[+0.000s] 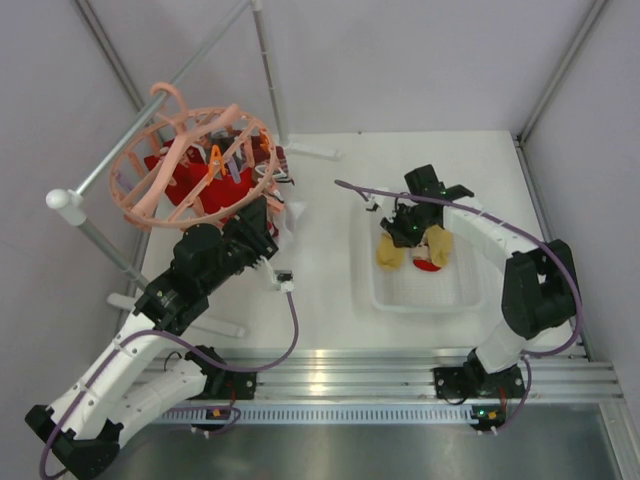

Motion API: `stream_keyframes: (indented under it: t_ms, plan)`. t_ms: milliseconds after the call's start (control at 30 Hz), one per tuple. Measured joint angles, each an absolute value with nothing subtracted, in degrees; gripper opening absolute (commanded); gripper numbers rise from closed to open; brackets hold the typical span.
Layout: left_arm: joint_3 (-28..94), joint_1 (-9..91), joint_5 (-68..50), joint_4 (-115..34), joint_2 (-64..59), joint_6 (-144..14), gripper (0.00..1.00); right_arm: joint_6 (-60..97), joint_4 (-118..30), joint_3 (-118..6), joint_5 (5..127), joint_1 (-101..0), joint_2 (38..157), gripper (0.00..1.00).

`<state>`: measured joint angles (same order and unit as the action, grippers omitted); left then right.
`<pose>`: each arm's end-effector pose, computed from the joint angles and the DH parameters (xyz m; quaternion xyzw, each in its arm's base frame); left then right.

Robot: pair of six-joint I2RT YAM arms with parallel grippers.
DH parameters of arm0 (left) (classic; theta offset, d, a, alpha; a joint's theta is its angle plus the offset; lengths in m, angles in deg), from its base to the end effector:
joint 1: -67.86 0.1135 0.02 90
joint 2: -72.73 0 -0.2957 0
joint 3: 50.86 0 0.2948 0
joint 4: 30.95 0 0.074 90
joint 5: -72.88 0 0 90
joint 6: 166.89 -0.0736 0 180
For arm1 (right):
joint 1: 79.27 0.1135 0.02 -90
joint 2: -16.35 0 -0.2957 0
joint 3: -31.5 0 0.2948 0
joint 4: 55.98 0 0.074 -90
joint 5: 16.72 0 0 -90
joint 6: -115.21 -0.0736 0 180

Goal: Clip the socks to the hanger
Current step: Adjust the sock in the bin, then pick up the sock from the bin.

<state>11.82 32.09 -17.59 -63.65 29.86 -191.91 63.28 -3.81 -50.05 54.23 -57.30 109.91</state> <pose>0.1825 -0.1307 0.3817 0.7561 0.1997 0.4000 0.4780 0.3520 0.1679 0.2181 -0.5129 0.8138 0.1288 0.2408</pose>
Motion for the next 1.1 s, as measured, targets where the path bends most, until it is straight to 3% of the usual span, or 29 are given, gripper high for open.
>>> stream_keyframes:
  t_ms: [133, 233, 767, 1100]
  plan:
    - [11.8, 32.1, -17.6, -63.6, 29.8, -191.9, 0.0, 70.9, -3.5, -48.5, 52.5, -56.5, 109.8, 0.41]
    - [11.8, 32.1, -17.6, -63.6, 29.8, -191.9, 0.0, 73.5, -4.6, -45.6, 53.4, -56.5, 109.8, 0.5]
    - [11.7, 32.1, -18.3, -63.6, 29.8, -191.9, 0.0, 52.7, -19.8, -35.9, 56.2, -58.9, 105.2, 0.57]
    - [11.7, 32.1, -18.4, -63.7, 29.8, -191.9, 0.0, 54.0, -25.4, -34.9, 52.4, -60.2, 109.9, 0.45]
